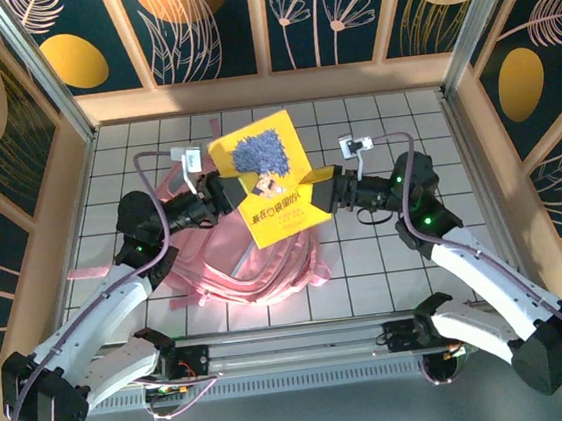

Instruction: Pack the student bag

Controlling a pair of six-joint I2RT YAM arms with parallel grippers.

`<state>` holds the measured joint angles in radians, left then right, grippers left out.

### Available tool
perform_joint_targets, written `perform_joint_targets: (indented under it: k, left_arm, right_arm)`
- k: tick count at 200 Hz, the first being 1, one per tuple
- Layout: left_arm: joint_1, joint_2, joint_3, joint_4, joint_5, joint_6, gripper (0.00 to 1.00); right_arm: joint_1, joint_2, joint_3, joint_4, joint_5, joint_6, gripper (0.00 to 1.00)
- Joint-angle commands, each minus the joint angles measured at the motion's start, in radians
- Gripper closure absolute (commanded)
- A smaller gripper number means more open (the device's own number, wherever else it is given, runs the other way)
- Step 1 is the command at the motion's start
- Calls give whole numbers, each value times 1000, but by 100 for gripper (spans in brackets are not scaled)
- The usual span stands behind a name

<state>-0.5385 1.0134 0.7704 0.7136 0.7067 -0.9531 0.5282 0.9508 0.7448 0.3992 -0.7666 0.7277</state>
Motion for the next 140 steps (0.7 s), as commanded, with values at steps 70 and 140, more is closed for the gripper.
perform_joint_targets:
  k: [70,140]
  left_arm:
    - [0,13,33,359,-302,-170,100]
    - [-1,33,-30,412,-390,-211,100]
  right_arm:
    - [174,26,-85,516,305,230,2]
    - [312,189,-63,834,627,191,13]
